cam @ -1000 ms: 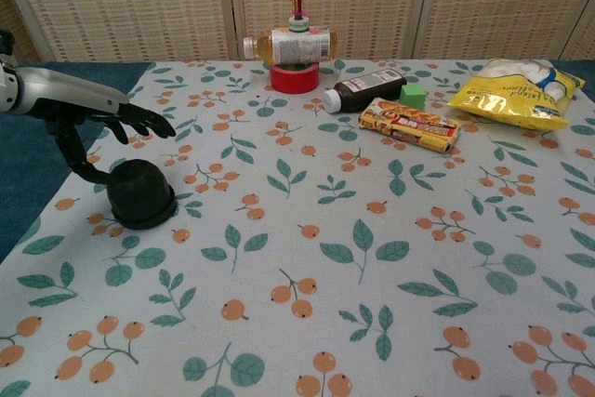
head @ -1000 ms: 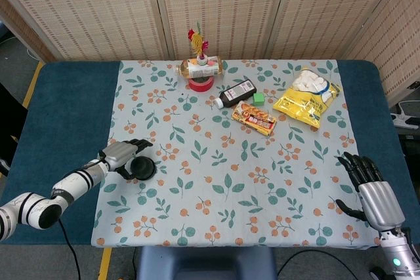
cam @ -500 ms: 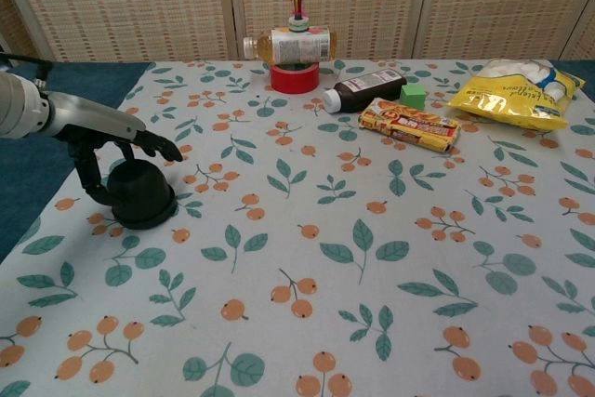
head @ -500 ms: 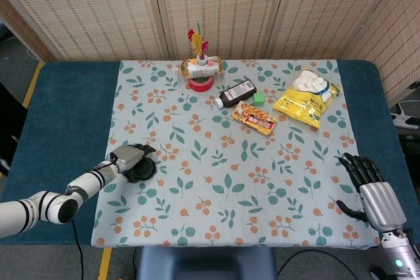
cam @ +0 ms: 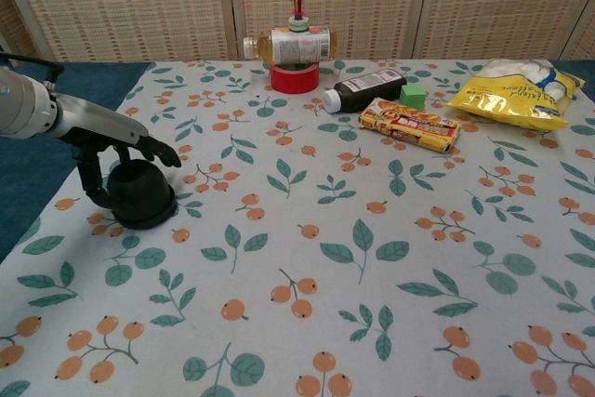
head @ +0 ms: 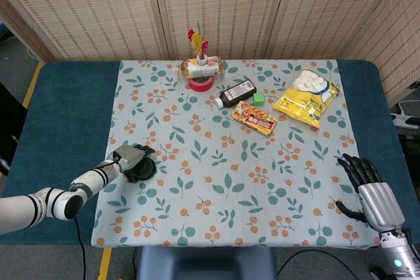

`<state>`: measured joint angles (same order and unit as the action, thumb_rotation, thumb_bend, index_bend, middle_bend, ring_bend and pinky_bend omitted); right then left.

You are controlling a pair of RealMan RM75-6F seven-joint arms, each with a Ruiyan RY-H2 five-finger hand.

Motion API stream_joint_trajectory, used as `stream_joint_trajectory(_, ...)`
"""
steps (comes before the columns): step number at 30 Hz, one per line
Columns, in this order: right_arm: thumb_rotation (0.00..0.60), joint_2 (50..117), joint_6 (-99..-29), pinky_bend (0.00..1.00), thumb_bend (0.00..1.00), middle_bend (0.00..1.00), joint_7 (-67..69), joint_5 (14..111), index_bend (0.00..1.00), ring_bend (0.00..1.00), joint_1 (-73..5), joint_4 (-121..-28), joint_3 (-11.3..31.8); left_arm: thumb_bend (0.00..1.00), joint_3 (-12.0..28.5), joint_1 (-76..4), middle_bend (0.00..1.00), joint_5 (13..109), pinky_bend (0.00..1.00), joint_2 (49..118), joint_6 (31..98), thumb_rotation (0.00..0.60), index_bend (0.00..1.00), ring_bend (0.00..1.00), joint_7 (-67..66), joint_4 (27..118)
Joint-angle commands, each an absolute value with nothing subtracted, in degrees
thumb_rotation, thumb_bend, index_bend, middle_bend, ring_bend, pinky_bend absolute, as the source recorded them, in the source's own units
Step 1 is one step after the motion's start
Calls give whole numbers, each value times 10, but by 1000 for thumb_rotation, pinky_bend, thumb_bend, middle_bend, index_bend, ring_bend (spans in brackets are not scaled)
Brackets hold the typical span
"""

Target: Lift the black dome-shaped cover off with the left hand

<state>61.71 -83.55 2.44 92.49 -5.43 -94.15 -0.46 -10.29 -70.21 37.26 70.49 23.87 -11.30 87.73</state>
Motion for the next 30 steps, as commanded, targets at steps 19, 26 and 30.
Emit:
stream_joint_trajectory(19,600,617,-828,0,122,0,21,918,0,0,-57,-943,-3,323,-127,-706,321,386,360,741,264,600,308,151,-113,850)
stream_joint_trajectory(26,600,616,-826,0,121,0,19,918,0,0,-57,-945,-4,386,-128,-685,441,404,610,749,313,600,408,293,-128,854)
stream_joint_trajectory(30,600,615,-826,0,122,0,19,919,0,0,-57,-947,-5,421,-124,-662,519,425,690,741,367,600,477,370,-142,872)
